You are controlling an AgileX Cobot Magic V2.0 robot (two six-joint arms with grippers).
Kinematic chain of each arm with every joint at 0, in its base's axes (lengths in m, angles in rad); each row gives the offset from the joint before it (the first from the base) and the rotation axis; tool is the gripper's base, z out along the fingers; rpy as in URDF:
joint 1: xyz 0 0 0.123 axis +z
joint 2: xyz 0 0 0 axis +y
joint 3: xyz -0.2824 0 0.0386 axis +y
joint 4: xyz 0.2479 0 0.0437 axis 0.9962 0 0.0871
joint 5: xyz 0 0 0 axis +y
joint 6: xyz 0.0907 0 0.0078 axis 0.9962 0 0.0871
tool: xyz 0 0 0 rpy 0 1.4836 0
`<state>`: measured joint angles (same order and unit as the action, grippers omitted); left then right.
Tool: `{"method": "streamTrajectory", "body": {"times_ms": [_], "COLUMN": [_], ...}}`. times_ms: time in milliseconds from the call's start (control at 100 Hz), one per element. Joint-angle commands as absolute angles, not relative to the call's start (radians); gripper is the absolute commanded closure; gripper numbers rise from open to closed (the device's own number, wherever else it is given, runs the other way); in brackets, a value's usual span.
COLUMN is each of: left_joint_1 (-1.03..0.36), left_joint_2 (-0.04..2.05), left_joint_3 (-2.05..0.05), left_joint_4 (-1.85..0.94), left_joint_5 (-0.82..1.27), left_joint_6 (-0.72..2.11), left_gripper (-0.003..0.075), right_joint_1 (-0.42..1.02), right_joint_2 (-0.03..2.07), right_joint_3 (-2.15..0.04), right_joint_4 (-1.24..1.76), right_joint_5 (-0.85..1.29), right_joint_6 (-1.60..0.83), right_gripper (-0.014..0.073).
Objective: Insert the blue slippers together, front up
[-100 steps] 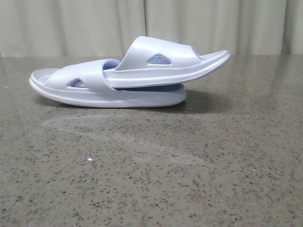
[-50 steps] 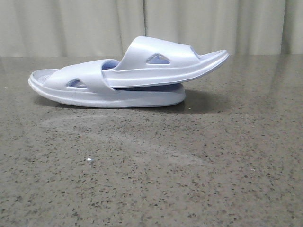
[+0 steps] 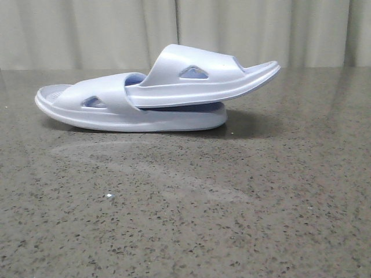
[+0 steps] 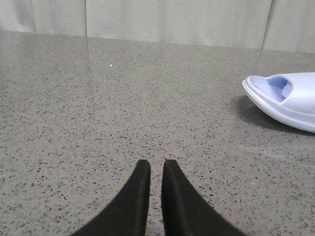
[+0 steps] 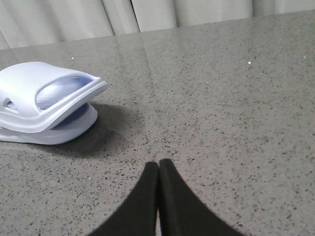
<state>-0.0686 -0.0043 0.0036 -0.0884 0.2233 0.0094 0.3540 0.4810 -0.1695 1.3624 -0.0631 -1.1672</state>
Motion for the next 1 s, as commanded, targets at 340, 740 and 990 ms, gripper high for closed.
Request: {"method": "streamTrajectory", "body": {"times_ms": [340,740,990], "left_joint_1": [-0.068,-0.068,-0.068], "left_joint_2": [-0.03,-0.03,-0.03], "left_joint_3": [0.011,0.011,0.011], "left_joint_4": [-0.09,-0.09,-0.09], "left_joint_5": [0.158,0.158,0.158], "left_joint_6": [0.0,0.0,0.0], "left_gripper": [0.0705,0.0705,0.0705], "right_joint_1": [0.348,0.147,0.042], "right_joint_2": [0.475,0.307,0.127], "right_joint_3": [-0.186,-0.032,0.031], "right_joint_4": [0.859,0.097,0.089], "right_joint_5": [-0.208,-0.19,-0.014], "right_joint_6": [-0.889,-0.196,-0.169], "right_gripper": [0.0673,0.0673,0.0673]}}
